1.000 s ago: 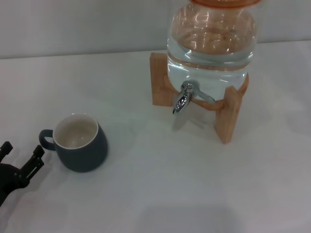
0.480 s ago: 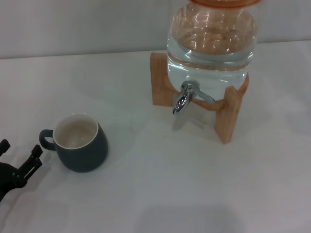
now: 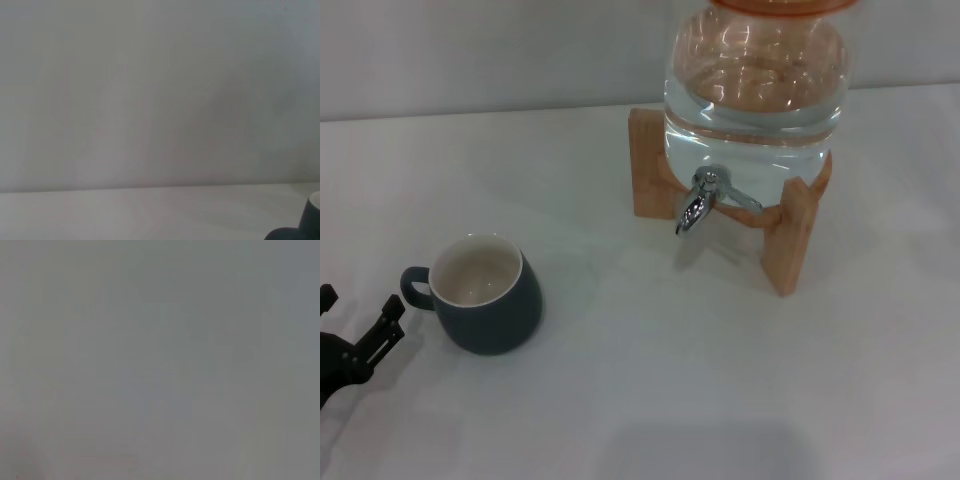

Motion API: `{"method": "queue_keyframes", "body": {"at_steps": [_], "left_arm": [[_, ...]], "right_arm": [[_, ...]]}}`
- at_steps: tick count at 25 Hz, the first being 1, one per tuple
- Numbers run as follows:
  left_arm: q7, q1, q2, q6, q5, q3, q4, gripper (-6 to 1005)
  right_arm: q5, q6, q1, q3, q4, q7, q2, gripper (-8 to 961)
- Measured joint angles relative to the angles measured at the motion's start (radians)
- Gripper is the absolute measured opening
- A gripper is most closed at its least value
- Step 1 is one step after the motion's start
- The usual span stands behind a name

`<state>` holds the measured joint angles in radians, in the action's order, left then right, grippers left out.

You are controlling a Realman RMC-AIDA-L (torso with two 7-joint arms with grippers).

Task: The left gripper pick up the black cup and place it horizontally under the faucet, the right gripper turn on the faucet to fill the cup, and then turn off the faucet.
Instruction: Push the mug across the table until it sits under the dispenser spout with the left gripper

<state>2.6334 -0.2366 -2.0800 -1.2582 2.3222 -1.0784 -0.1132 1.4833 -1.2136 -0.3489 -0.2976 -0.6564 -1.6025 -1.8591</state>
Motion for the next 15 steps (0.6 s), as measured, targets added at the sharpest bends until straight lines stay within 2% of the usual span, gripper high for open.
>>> {"method": "queue_keyframes", "body": {"at_steps": [15], "left_arm": [[0.000,-0.008,0.000,0.000,0.000,-0.001,-0.034,888]], "right_arm": [[0.002,0.000,0.005,0.000,0.001,-0.002,0.000,842]]}}
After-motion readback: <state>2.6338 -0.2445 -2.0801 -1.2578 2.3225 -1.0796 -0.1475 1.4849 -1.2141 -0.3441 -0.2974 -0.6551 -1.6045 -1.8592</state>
